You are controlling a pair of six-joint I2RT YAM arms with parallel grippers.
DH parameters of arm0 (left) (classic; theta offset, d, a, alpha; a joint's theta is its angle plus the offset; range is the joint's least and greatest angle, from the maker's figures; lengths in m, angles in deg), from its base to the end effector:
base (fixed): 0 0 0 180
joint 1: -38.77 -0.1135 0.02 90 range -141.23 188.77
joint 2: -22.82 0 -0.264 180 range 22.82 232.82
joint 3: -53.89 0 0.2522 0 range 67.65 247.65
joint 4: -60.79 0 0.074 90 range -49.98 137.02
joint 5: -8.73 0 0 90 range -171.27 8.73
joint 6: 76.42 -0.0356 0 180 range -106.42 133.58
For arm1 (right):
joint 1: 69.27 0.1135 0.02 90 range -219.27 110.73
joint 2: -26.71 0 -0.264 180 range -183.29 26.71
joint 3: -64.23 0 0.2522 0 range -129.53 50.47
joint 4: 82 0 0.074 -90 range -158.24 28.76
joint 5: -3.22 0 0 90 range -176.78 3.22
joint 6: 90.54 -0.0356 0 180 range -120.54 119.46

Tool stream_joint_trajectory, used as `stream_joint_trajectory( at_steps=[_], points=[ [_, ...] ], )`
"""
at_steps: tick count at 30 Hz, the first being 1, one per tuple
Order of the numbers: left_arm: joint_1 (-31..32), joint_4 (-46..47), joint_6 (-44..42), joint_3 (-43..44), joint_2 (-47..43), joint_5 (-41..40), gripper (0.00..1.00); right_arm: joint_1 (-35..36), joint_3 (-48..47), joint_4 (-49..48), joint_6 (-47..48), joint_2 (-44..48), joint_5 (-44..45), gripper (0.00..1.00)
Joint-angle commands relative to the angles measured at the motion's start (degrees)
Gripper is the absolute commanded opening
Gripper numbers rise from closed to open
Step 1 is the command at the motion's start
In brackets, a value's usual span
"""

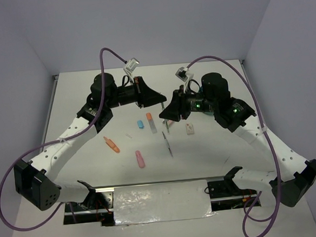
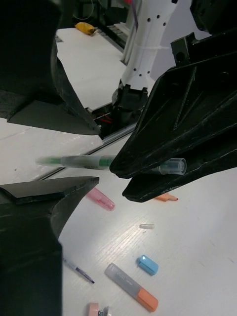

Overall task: Sort the stationery into containers
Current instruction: Close the pen cap on the pen.

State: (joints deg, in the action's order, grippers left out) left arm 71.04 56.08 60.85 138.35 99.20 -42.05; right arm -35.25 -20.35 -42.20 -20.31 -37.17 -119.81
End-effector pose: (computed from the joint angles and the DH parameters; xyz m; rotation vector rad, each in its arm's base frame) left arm 0.2492 -0.1840 0.4115 0.4029 1.7178 -1.5718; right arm 0.1863 0.1491 0.4057 -0.6617 1.9167 1.1636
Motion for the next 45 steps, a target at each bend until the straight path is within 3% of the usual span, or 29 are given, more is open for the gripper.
stream_joint_trajectory(
  at_steps=[1, 6, 10, 12, 19, 23, 29, 34, 37, 41, 44, 45],
  points=[
    [0.07, 3.77, 2.39, -0.29, -2.11, -2.30, 0.00, 0.08, 0.51, -5.56, -1.94, 1.47, -0.80, 0.47],
    [-0.02, 5.62, 4.50, -1.26, -2.90, -4.76, 0.00, 0.08, 1.74, -5.92, -2.20, 1.83, -0.89, 0.43],
    [-0.02, 6.23, 5.82, -1.26, -2.82, -5.56, 0.00, -0.01, 3.06, -6.97, -2.73, 2.53, -1.07, 0.04],
    [-0.02, 7.02, 6.96, -1.44, -2.55, -5.21, 0.00, 0.17, 3.76, -7.76, -3.34, 2.88, -0.89, 0.00],
    [1.03, 10.62, 9.24, -5.11, -2.90, -2.75, 0.00, -0.70, 1.93, -9.61, -3.17, 3.50, 3.76, 0.00],
    [4.63, 9.14, 8.37, -8.02, -4.22, -4.76, 0.00, -3.78, -4.48, -8.73, -2.12, 0.43, 3.16, 0.00],
    [10.88, 8.61, 7.93, -13.82, -6.77, -7.58, 0.00, -6.68, -21.77, -3.90, 0.61, -6.87, 1.57, 0.00],
    [14.31, 9.14, 8.89, -18.40, -9.75, -10.21, 0.00, -7.30, -26.82, -2.57, 0.79, -10.56, 1.22, 0.00],
    [14.66, 8.79, 8.72, -18.14, -10.29, -10.31, 0.00, -7.74, -24.01, -5.21, -0.44, -10.48, 0.78, 0.00],
    [15.98, 6.42, 6.97, -16.39, -9.32, -10.56, 0.00, -8.71, -28.66, -4.25, -0.19, -12.32, 0.78, 0.00],
    [15.72, -1.56, 2.06, -11.22, -8.97, -15.56, 0.00, -7.31, -27.09, -4.17, 4.11, -11.80, -0.80, 0.00],
    [15.63, -4.55, -1.44, -5.45, -8.18, -17.06, 0.00, -5.82, -25.78, -3.29, 5.78, -11.54, -0.54, 0.00]
  ],
)
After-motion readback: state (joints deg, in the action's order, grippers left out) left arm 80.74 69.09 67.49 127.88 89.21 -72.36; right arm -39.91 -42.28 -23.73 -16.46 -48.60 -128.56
